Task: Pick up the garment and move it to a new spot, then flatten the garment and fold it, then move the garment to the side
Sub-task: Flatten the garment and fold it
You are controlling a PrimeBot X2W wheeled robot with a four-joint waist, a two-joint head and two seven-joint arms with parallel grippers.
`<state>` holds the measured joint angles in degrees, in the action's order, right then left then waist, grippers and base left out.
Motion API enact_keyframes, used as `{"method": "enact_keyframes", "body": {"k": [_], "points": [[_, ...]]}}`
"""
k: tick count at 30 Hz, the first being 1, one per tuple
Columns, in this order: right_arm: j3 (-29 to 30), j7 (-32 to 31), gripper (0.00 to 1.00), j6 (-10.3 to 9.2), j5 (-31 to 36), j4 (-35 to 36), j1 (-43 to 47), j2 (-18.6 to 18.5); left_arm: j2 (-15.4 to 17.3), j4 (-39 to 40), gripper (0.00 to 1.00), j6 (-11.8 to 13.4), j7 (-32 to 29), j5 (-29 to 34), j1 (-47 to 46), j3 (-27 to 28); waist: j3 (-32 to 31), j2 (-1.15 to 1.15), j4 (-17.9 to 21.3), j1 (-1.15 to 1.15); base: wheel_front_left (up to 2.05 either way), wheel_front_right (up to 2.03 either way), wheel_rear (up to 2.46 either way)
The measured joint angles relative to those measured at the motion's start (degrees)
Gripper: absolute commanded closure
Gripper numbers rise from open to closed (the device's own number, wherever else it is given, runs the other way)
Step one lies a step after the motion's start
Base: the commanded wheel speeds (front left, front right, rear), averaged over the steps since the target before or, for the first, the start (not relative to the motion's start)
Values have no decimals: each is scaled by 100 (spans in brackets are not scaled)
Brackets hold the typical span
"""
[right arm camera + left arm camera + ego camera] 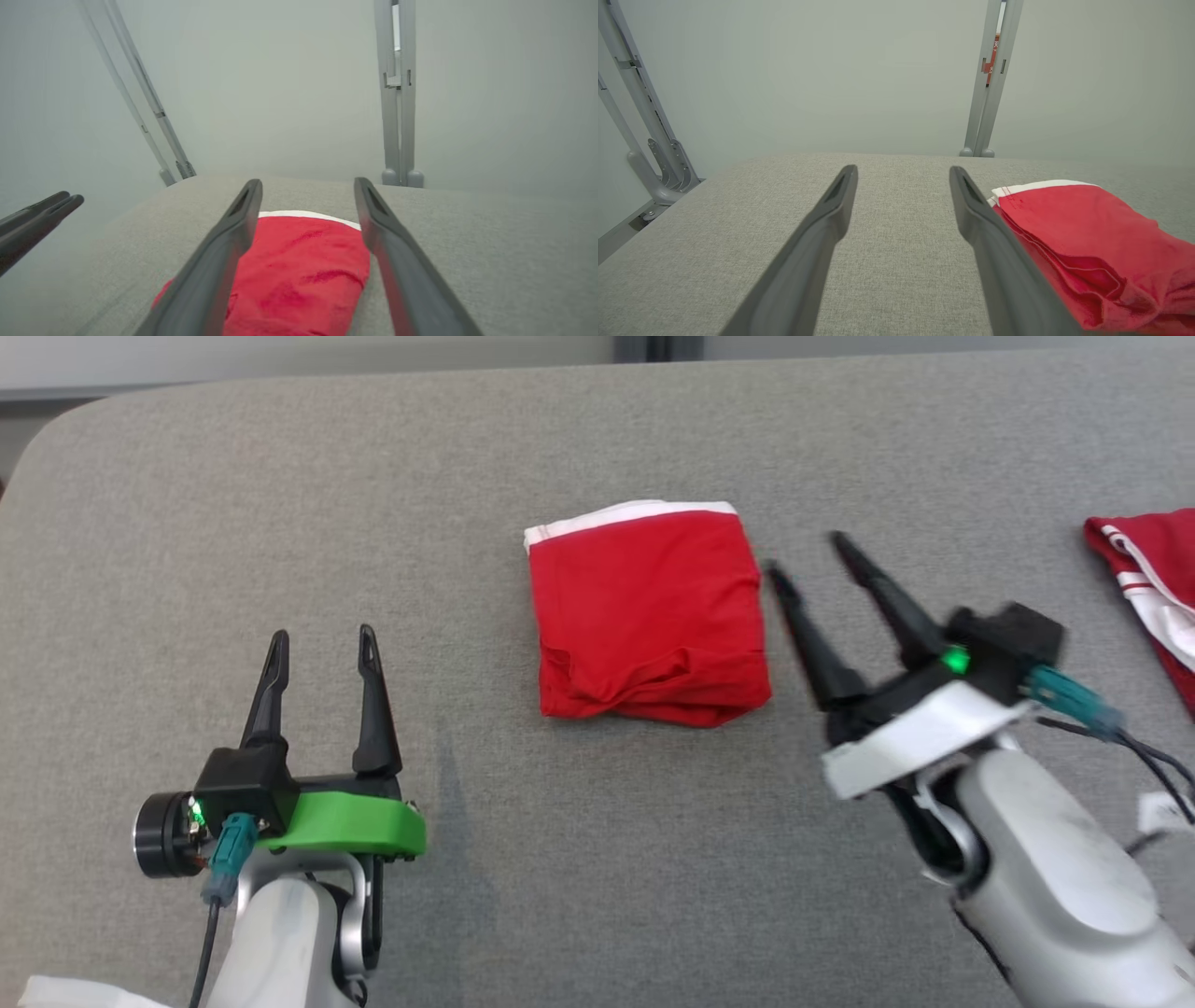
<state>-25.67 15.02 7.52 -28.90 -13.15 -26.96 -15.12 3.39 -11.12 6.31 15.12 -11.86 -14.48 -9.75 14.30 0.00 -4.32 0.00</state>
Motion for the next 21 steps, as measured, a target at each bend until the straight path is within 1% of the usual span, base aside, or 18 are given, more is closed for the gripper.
{"method": "enact_keyframes", "body": {"k": [4,8,11,15,21], "points": [[991,3,0,0,250,191,723,-82,92,-30,0,-1,0,32,124,33,-142,0,158,0,0,0,0],[1653,1,0,0,449,261,1385,-91,177,-57,0,0,-1,34,315,51,-310,0,304,0,0,0,0],[1947,-100,0,0,554,345,1800,-23,256,-78,0,24,-38,30,545,85,-469,0,396,0,0,0,0],[2170,-366,0,0,693,546,2260,140,337,-52,0,74,-100,-25,956,141,-734,0,497,0,0,0,0],[2329,-761,0,0,881,960,2807,316,421,101,0,127,-252,-99,1499,149,-1160,0,577,0,0,0,0]]}}
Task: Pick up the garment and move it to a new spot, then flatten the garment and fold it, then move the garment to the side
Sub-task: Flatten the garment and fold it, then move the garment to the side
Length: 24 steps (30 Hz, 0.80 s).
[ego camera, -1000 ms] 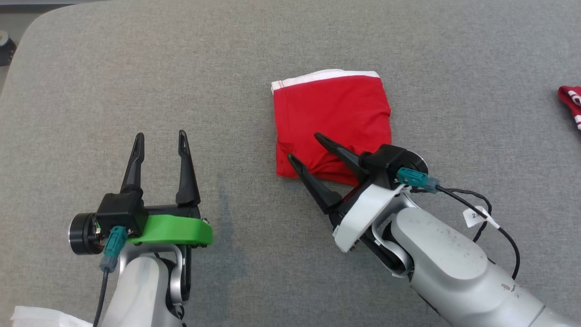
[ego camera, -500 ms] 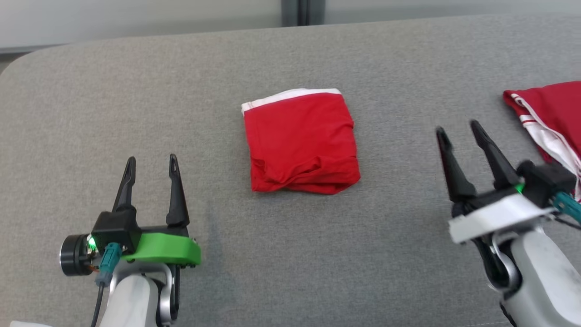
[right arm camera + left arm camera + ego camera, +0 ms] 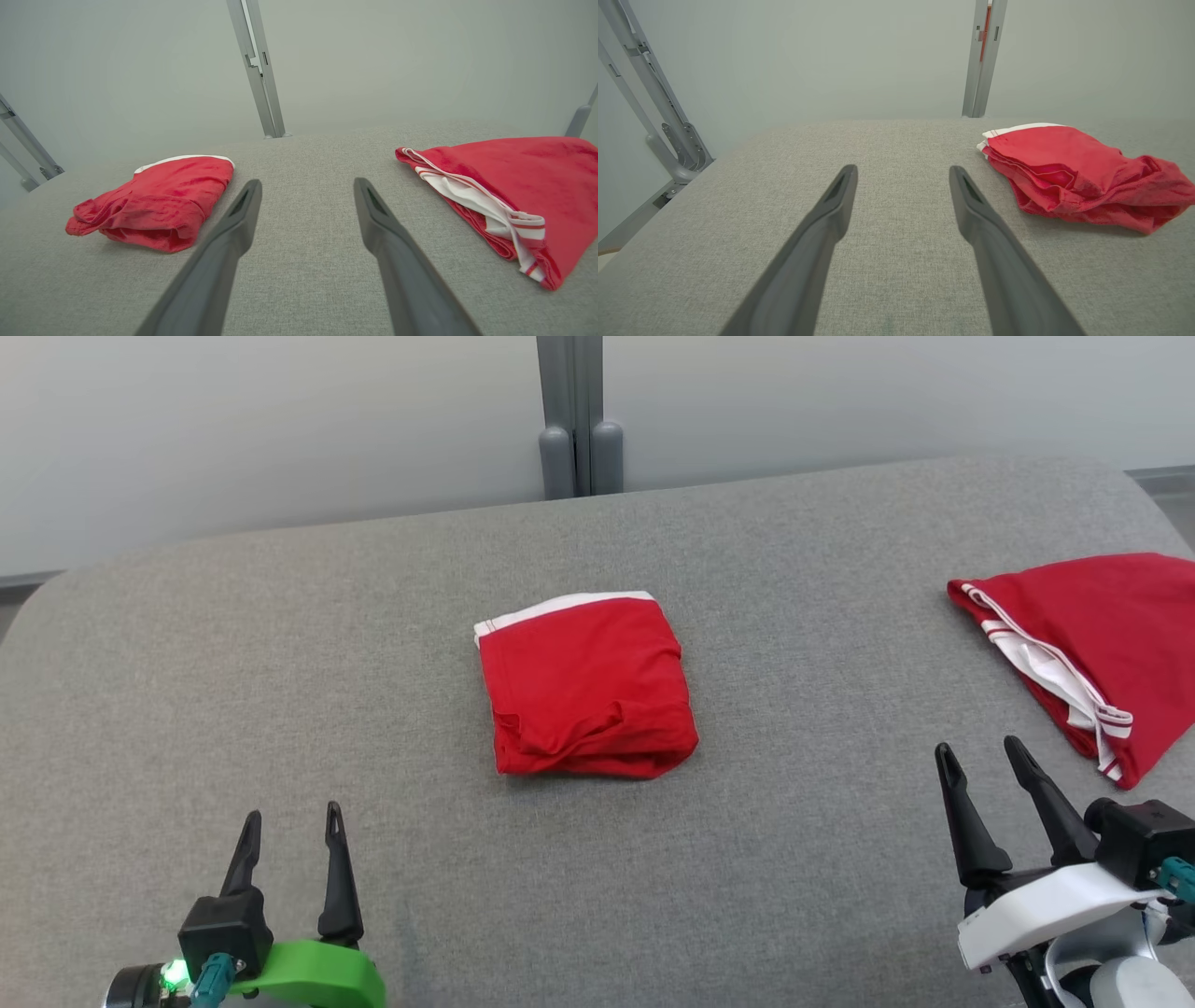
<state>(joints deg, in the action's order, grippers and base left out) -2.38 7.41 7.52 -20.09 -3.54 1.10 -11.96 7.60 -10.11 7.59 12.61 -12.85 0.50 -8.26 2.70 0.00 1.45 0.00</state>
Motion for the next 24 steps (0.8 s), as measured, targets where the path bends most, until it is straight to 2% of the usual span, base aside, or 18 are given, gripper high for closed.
{"method": "enact_keyframes", "body": {"k": [9,24], "points": [[138,-441,0,0,158,539,425,162,81,151,0,5,-131,-73,361,-11,-425,0,-36,0,0,0,0],[220,-636,0,0,233,732,511,215,86,80,0,31,-138,-115,358,-112,-434,0,-75,0,0,0,0]]}}
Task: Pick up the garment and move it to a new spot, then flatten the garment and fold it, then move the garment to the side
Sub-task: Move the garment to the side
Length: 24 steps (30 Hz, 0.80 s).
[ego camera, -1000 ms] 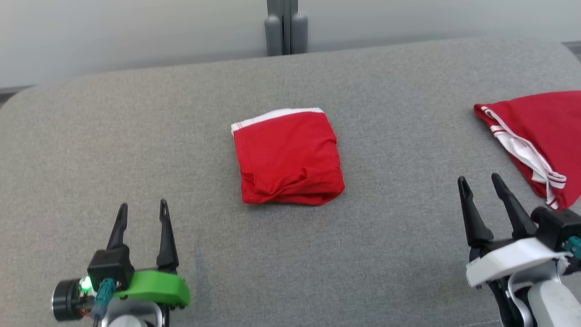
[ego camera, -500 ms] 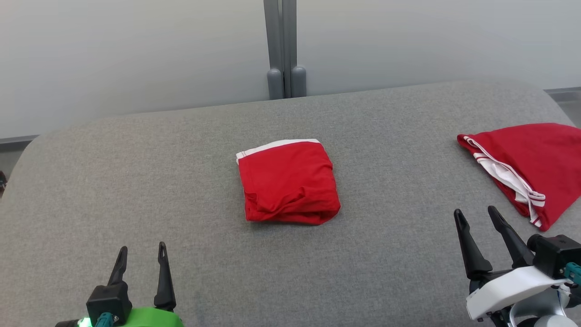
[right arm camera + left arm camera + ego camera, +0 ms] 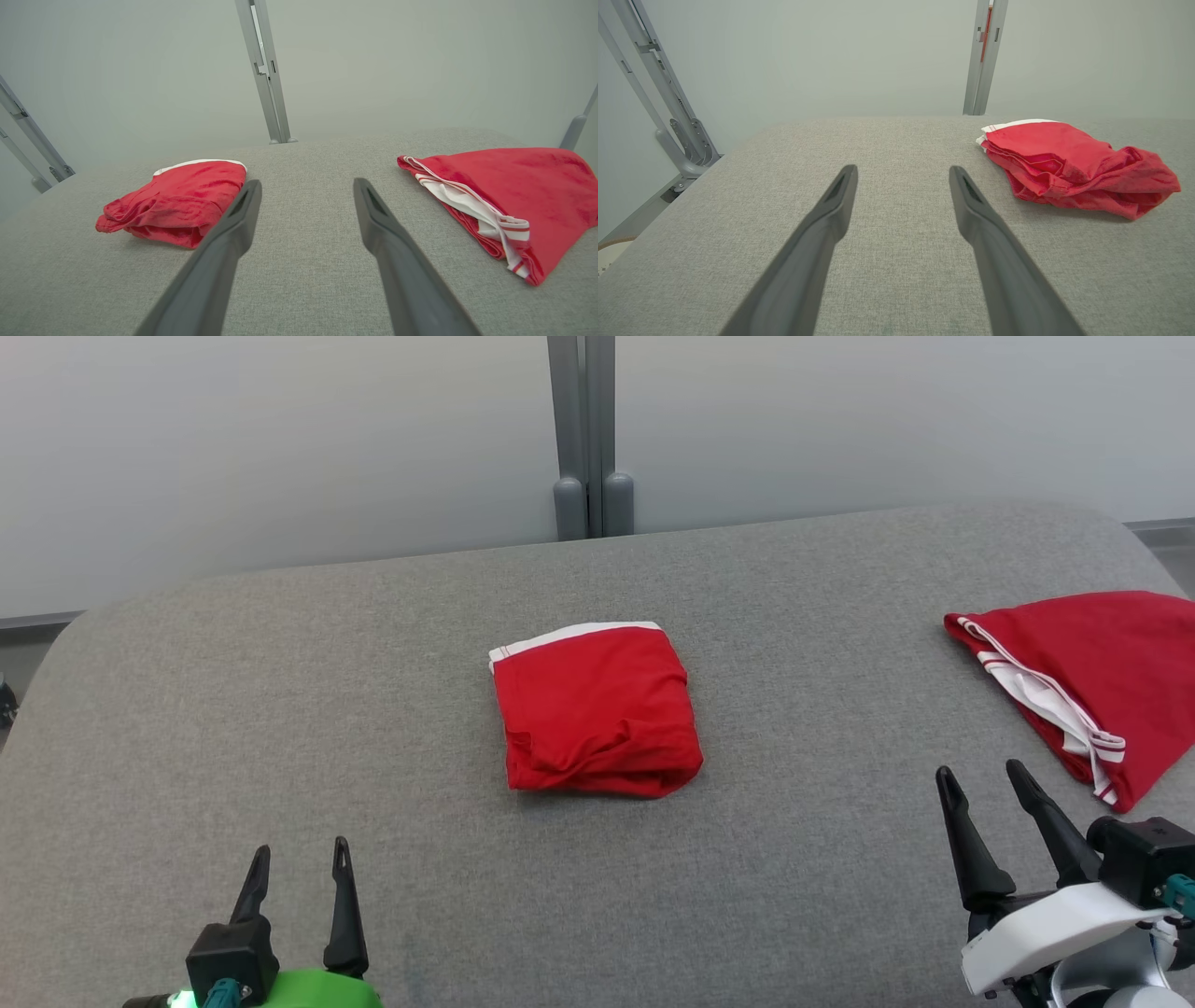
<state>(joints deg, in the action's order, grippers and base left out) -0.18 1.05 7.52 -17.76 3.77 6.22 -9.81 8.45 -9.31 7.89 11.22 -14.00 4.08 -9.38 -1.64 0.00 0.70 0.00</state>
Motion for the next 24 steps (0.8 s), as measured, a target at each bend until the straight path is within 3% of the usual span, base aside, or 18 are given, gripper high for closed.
{"method": "enact_keyframes", "body": {"k": [12,19,24], "points": [[29,-127,0,0,22,44,-41,-113,19,107,0,26,55,21,-244,-87,163,0,-90,0,0,0,0],[27,-146,0,0,-44,-278,-676,-472,-98,271,0,18,185,137,-1078,-253,700,0,-248,0,0,0,0],[-309,-11,0,0,-190,-722,-1411,-587,-246,197,0,-10,291,163,-1586,-375,1238,0,-443,0,0,0,0]]}}
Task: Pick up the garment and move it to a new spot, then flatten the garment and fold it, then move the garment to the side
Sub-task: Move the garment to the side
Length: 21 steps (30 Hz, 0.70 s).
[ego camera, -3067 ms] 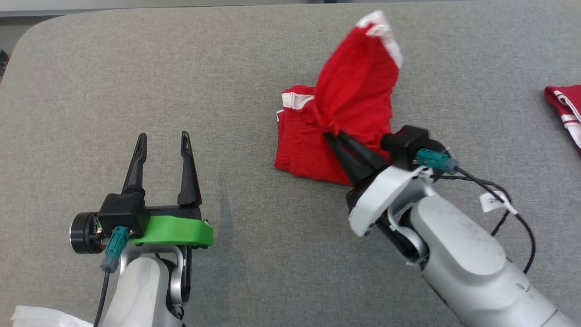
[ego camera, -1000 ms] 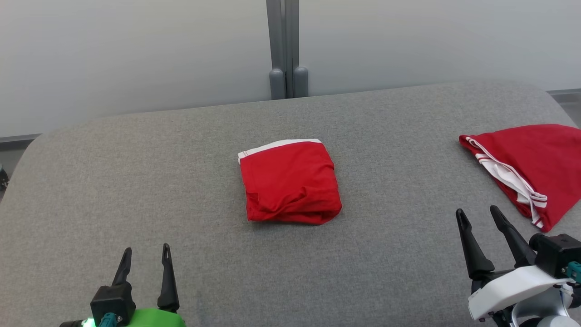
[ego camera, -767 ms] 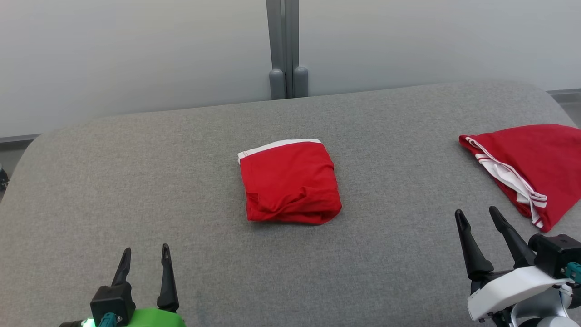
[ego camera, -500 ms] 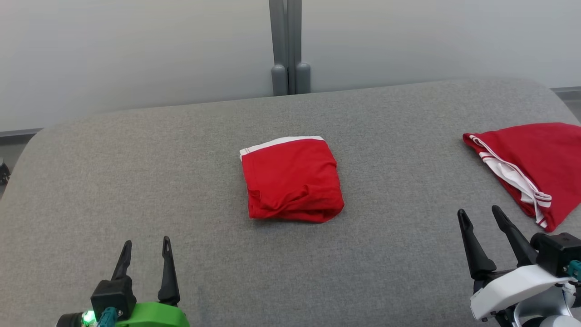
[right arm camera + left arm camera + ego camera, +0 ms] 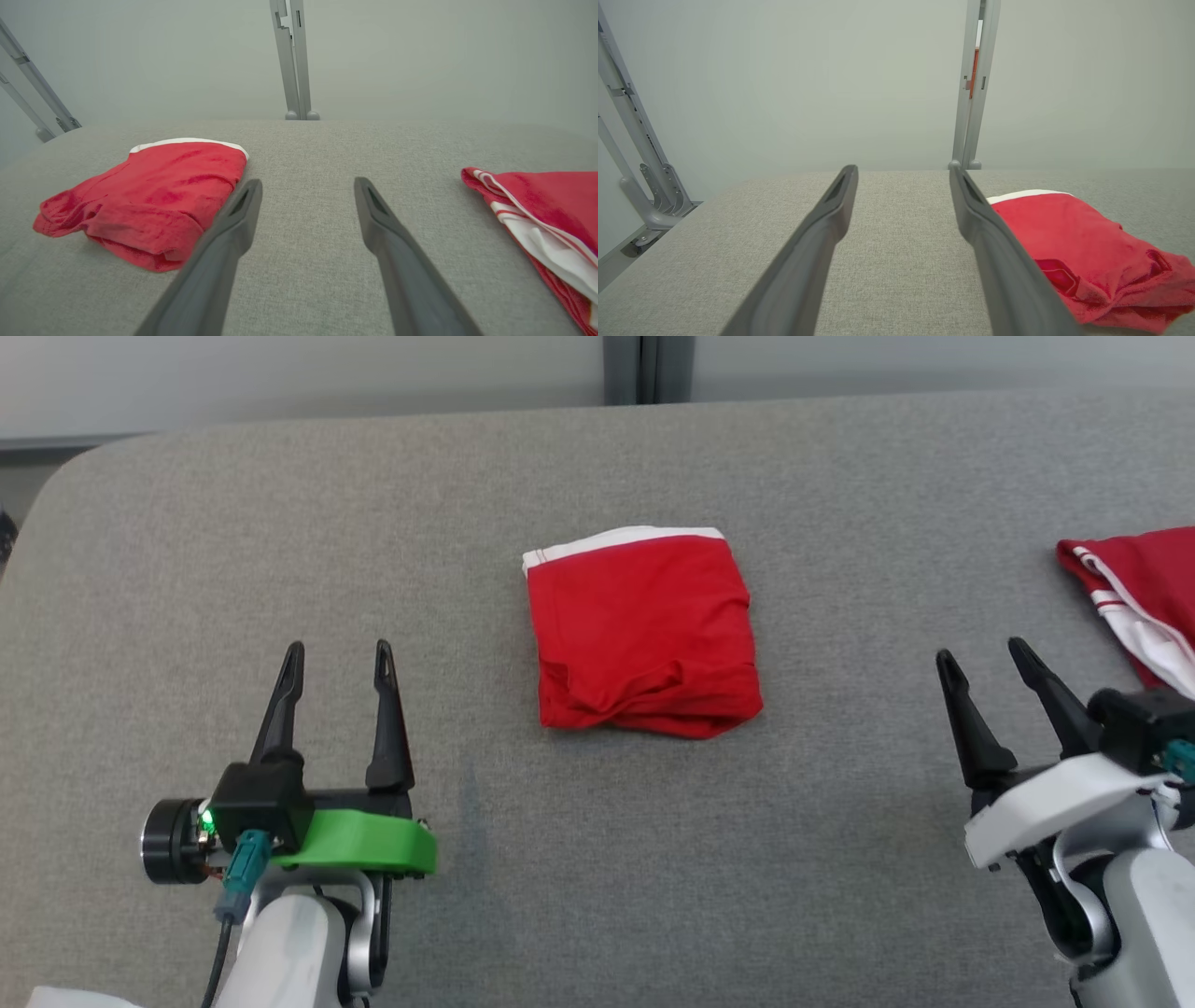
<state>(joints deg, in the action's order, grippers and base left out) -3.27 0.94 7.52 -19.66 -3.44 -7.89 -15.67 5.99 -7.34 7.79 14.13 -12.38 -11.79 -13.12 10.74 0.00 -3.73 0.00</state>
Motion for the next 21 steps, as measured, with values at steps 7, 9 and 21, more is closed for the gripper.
{"method": "enact_keyframes", "body": {"k": [7,9,21], "points": [[-812,168,0,0,-253,-1053,-1136,140,-152,-248,0,-40,64,1,-429,-119,624,0,-330,0,0,0,0],[-1037,226,0,0,-389,-1436,-1420,249,-165,-299,0,-47,68,0,-475,-118,733,0,-428,1,0,0,0],[-2217,227,100,-3,-1289,-3120,-2283,402,-227,-304,0,-103,90,79,-515,-75,847,0,-588,0,0,0,0]]}}
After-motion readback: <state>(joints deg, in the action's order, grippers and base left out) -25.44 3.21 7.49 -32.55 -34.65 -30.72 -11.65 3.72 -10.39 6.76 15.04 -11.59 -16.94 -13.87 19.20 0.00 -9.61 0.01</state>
